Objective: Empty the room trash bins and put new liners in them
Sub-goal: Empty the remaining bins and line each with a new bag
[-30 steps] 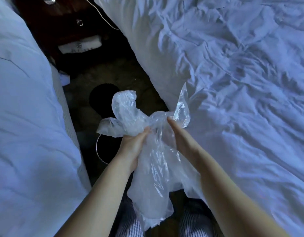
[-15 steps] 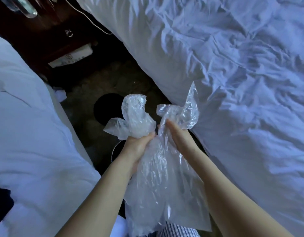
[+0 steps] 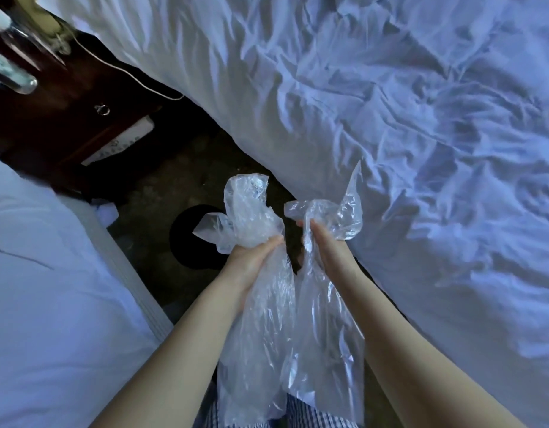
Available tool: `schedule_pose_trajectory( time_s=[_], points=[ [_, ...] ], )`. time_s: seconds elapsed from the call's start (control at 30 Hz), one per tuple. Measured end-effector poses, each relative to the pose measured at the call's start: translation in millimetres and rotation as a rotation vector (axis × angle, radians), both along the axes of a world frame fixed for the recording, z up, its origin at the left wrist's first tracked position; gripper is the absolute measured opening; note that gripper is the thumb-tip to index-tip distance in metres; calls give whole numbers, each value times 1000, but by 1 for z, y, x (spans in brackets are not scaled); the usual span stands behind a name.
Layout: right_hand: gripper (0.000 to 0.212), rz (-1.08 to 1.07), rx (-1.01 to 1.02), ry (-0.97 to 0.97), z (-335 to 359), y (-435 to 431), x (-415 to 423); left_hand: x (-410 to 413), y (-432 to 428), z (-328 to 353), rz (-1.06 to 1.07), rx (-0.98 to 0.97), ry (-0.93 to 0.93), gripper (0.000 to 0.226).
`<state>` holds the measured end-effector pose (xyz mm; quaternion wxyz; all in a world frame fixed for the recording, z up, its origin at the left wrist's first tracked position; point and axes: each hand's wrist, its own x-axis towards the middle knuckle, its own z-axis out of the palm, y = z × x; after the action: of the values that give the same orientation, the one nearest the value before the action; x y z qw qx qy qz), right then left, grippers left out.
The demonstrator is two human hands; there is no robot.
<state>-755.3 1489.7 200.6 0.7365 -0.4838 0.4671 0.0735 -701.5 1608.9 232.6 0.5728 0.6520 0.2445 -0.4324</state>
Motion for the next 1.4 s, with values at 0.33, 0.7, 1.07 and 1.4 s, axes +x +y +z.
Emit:
schedule_pose_trajectory(
  time_s=[0.33,0.7,1.07,1.4],
  points=[
    [68,-210,44,-40,-1,-24,20,41,-43,6,-175,-48,-39,8],
    [40,-465,-33,13,-15,7,58,117,-37,-26,-467,-71,28,34],
    [38,-678,-21,-76,-36,87,103,185,20,-38,-896,-81,-207,22],
    [40,-648,-77,-227,-37,195,126,205,125,-48,-1020,-139,-502,63]
  ],
)
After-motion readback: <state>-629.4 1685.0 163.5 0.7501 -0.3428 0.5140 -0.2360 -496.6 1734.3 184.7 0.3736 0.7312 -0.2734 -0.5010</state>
